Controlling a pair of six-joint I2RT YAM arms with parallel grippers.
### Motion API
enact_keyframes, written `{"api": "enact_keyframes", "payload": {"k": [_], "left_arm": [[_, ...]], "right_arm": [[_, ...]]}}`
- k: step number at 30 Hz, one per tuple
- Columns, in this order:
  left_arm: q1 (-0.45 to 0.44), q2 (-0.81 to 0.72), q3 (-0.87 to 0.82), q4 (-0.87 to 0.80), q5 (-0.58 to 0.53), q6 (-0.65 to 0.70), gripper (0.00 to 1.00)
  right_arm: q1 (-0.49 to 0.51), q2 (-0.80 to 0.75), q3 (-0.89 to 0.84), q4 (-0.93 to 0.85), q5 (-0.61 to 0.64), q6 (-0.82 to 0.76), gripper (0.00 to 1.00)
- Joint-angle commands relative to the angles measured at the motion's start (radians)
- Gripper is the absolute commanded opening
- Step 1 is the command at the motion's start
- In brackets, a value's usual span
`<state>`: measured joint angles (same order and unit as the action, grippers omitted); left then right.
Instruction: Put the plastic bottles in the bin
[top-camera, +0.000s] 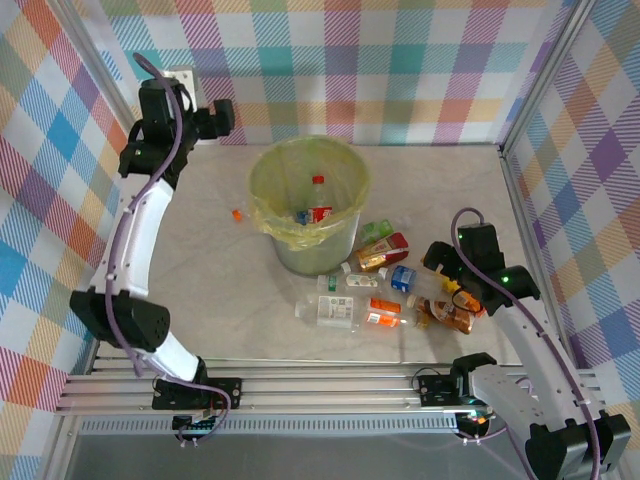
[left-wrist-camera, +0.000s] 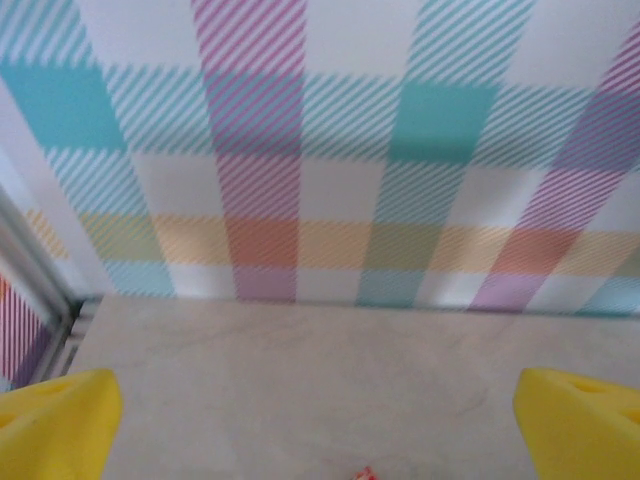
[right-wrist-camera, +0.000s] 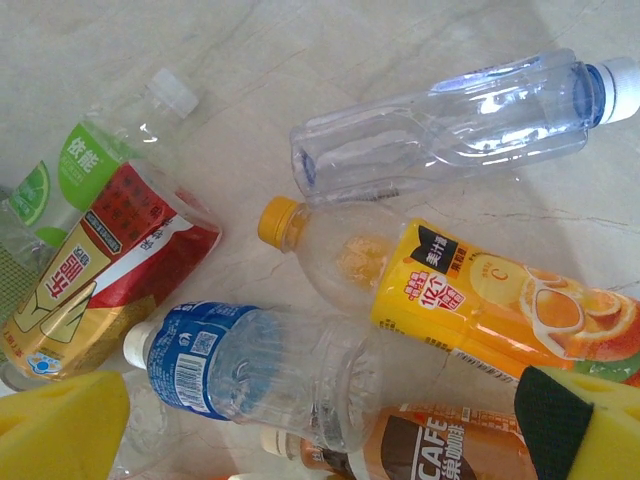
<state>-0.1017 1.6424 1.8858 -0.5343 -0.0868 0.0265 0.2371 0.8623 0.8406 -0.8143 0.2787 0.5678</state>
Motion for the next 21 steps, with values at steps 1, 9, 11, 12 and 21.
{"api": "enact_keyframes", "payload": {"k": [1,9,11,12,21], "left_arm": [[0.031,0.078,0.011,-0.068,0.107,0.017,1.00],[0.046,0.267,0.030,-0.159,0.106,0.179,1.00],[0.046,0.310,0.033,-0.176,0.119,0.221,1.00],[0.046,0.330,0.035,-0.188,0.137,0.244,1.00],[0.045,0.450,0.037,-0.269,0.399,0.389,1.00]], "right_arm": [[0.001,0.007,0.038,-0.006,-0.009,-0.015,1.00],[0.001,0.018,0.048,-0.011,-0.013,-0.022,1.00],[0.001,0.020,0.045,-0.011,-0.013,-0.022,1.00],[0.001,0.019,0.043,-0.009,-0.013,-0.022,1.00],[0.001,0.028,0.045,-0.001,-0.012,-0.030,1.00]]}}
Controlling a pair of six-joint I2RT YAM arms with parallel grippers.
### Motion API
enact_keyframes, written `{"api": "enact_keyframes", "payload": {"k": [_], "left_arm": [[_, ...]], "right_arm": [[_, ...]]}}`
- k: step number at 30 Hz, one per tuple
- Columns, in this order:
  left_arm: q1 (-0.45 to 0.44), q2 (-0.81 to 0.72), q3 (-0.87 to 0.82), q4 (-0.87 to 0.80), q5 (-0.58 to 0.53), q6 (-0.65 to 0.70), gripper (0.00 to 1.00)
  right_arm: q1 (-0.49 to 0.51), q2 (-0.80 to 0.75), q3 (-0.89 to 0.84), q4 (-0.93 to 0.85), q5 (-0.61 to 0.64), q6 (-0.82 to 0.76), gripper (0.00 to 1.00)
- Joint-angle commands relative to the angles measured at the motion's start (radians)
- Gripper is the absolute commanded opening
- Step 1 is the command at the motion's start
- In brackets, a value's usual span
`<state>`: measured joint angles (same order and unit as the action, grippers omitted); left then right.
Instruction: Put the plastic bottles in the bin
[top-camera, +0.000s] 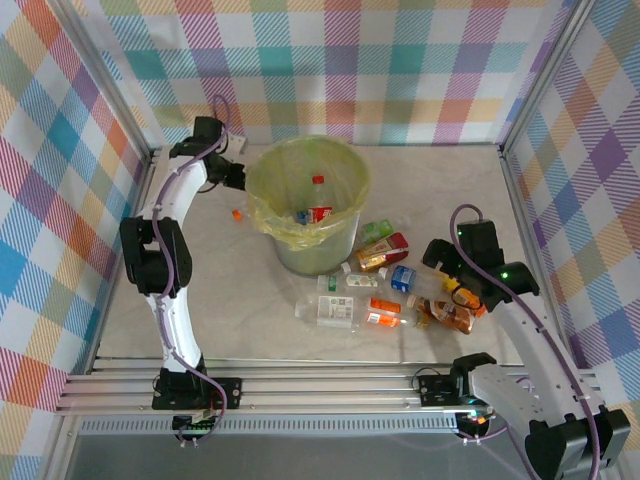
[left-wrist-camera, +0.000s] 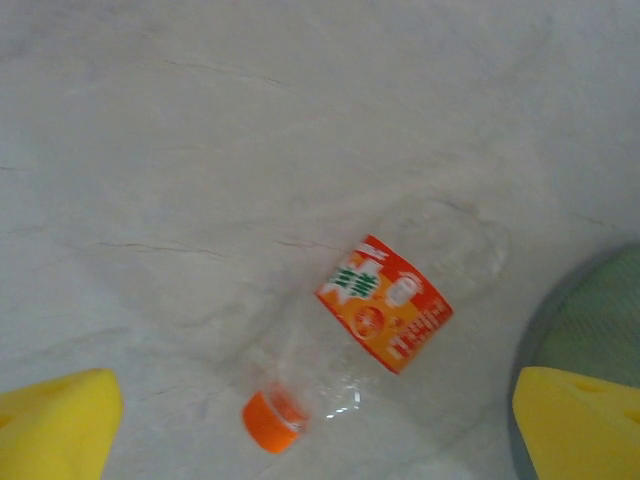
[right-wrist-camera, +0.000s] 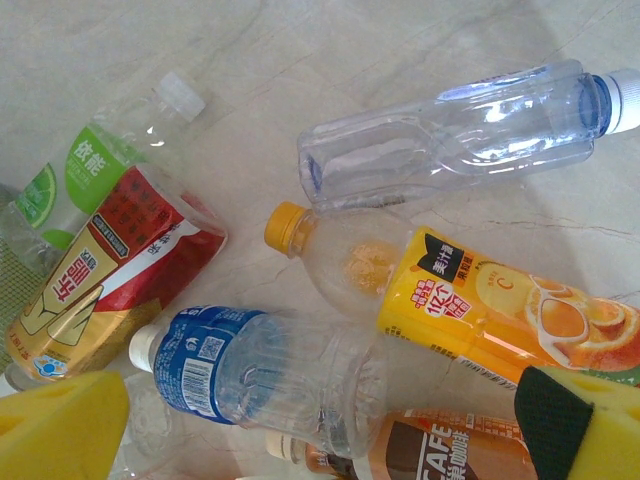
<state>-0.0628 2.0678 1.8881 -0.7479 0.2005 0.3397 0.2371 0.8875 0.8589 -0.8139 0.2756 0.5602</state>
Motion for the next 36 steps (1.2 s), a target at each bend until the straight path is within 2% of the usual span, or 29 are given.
{"api": "enact_keyframes", "payload": {"k": [1,9,13,18,25,30,34,36], "left_arm": [[0.006,0.042,0.045,-0.070,0.119,0.085,1.00],[-0.015,0.160,0.101,-0.131,0.103,0.112,1.00],[-0.053,0.210,0.136,-0.140,0.038,0.119,1.00],[-0.096,0.281,0.197,-0.142,-0.100,0.100,1.00],[-0.112,0.346,0.251,-0.148,-0.137,0.066,1.00],[-0.111,0.367,0.269,-0.130,-0.214,0.006,1.00],[-0.098,0.391,0.302,-0.145,-0.255,-0.054,0.96],[-0.088,0.402,0.316,-0.153,-0.264,-0.085,0.90]], "right_arm": [[0.001,0.004,0.025,0.001,-0.009,-0.022,1.00],[0.001,0.023,0.022,0.015,-0.014,-0.024,1.00],[0.001,0.030,0.019,0.025,-0.020,-0.025,1.00],[0.001,0.036,0.012,0.031,-0.031,-0.025,1.00],[0.001,0.041,0.008,0.039,-0.034,-0.026,1.00],[0.001,0.048,0.003,0.048,-0.039,-0.026,1.00],[0.001,0.053,-0.002,0.056,-0.050,-0.023,1.00],[0.001,0.055,-0.006,0.060,-0.057,-0.021,1.00]]}}
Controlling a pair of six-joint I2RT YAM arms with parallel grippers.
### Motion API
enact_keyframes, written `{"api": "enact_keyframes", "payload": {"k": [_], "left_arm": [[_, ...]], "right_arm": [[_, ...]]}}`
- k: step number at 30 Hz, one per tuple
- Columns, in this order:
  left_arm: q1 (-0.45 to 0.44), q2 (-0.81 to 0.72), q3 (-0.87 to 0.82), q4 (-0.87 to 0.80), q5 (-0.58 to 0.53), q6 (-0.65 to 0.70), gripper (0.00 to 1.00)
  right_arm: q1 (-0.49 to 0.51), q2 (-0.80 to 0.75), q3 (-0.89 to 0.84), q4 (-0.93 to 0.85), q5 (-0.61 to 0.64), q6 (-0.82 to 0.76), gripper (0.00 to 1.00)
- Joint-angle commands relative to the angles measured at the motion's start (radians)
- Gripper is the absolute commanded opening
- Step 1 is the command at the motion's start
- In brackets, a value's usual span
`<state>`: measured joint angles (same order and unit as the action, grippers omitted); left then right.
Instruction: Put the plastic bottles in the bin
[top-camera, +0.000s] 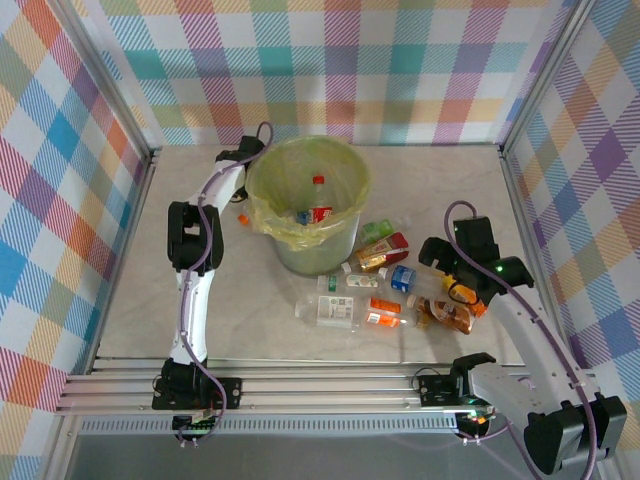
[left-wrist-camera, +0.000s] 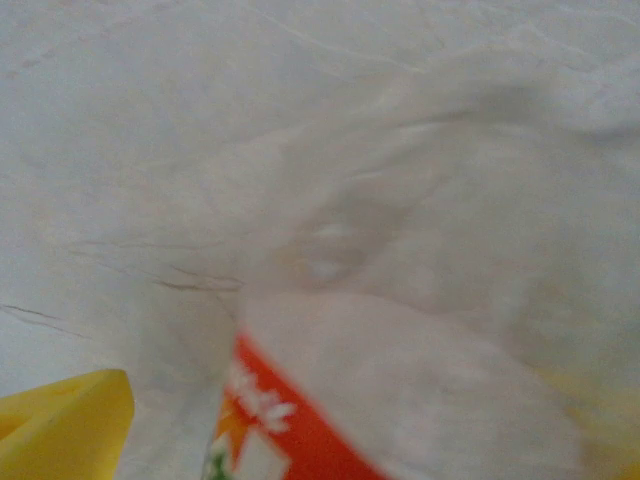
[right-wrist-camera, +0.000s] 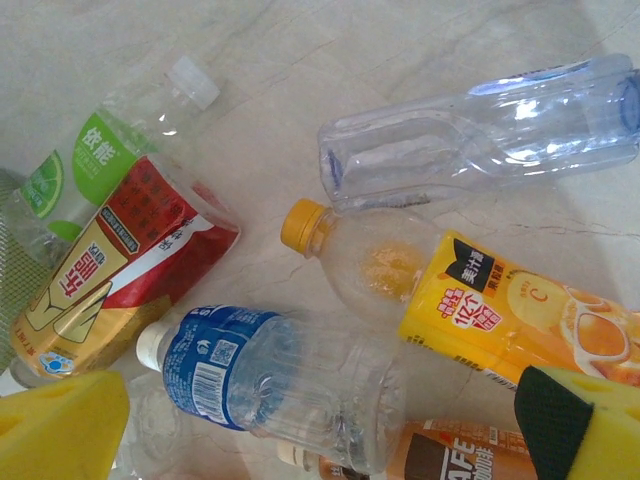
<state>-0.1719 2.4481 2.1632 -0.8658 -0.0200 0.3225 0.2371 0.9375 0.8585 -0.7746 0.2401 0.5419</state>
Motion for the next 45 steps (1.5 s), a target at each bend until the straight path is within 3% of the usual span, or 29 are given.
{"api": "enact_keyframes", "payload": {"k": [1,4,8,17,23,34,39,45], "left_arm": [[0.027,0.026,0.045,-0.036,-0.050,-0.084,0.88],[0.048,0.037,0.047,-0.040,-0.053,-0.130,0.83],[0.073,0.043,0.038,-0.041,-0.039,-0.183,0.67],[0.129,-0.010,-0.021,0.002,-0.023,-0.338,0.52],[0.159,-0.139,-0.099,0.059,-0.019,-0.445,0.49],[0.159,-0.462,-0.268,0.171,-0.068,-0.509,0.46],[0.154,-0.638,-0.366,0.262,0.015,-0.522,0.46],[0.111,-0.844,-0.455,0.344,0.020,-0.540,0.46]], "right_arm": [[0.001,0.005,-0.008,0.024,-0.025,-0.001,1.00],[0.001,0.006,-0.011,0.028,-0.033,0.001,1.00],[0.001,0.007,-0.013,0.032,-0.042,0.004,1.00],[0.001,0.006,-0.018,0.028,-0.056,0.007,1.00],[0.001,0.004,-0.015,0.029,-0.058,0.004,1.00],[0.001,0.001,-0.032,0.060,-0.086,0.019,1.00],[0.001,0.002,-0.031,0.071,-0.094,0.023,1.00],[0.002,-0.001,-0.043,0.078,-0.110,0.034,1.00]]}}
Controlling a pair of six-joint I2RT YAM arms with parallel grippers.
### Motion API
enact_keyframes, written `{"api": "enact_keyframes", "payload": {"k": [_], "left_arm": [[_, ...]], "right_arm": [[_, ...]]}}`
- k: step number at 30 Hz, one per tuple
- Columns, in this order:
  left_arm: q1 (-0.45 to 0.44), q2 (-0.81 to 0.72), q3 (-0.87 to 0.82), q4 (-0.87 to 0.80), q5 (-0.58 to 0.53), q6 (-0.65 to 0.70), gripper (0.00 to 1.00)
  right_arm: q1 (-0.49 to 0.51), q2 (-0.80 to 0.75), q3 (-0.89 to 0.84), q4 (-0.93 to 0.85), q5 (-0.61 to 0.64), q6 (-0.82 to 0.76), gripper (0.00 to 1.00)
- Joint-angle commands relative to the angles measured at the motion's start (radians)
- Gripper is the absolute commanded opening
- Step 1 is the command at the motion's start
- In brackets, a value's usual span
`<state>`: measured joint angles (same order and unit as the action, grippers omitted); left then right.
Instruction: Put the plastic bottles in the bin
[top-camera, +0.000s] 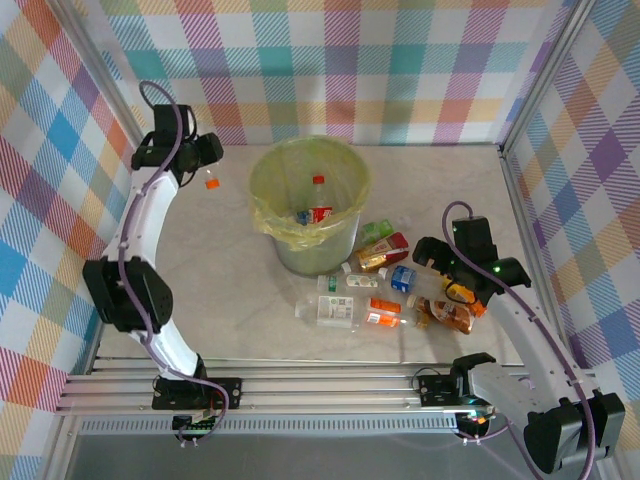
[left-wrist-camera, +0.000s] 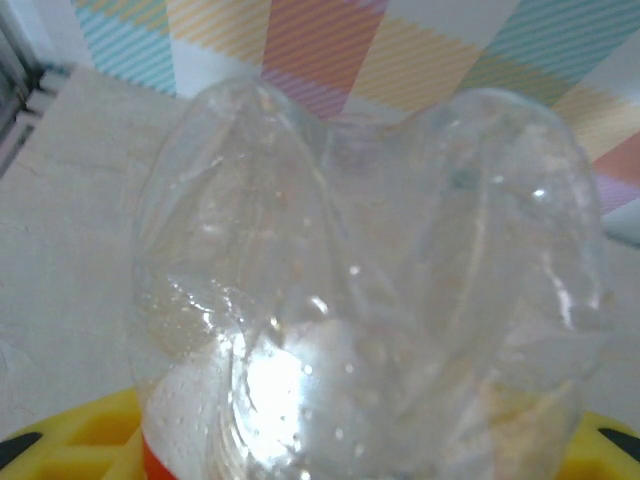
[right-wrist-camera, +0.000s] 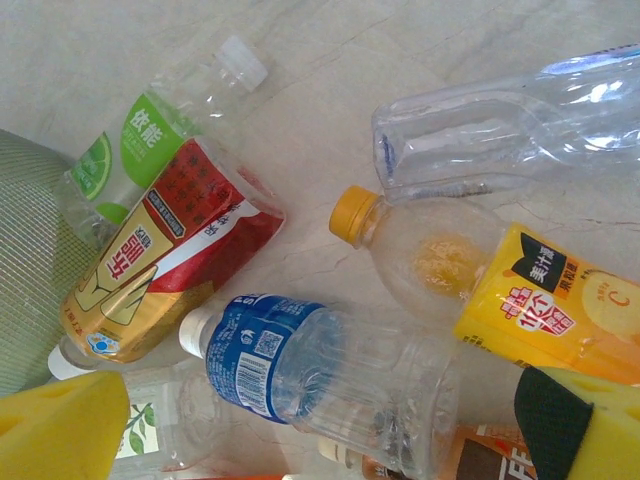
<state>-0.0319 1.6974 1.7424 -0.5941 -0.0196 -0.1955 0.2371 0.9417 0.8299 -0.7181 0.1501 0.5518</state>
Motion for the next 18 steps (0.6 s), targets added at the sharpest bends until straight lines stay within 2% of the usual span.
{"api": "enact_keyframes", "payload": {"k": [1,9,18], "left_arm": [[-0.044,-0.129,-0.052,0.091,0.020,-0.022,0.46],[-0.191,-0.329,-0.172,0.236,0.051,-0.046,0.43],[-0.381,-0.364,-0.244,0.371,0.043,-0.049,0.42]], "right_arm": [[0.002,-0.007,-0.019,0.021,-0.022,0.029,1.00],[0.001,-0.042,-0.042,0.034,-0.042,0.063,1.00],[0.002,-0.056,-0.045,0.025,-0.051,0.080,1.00]]}}
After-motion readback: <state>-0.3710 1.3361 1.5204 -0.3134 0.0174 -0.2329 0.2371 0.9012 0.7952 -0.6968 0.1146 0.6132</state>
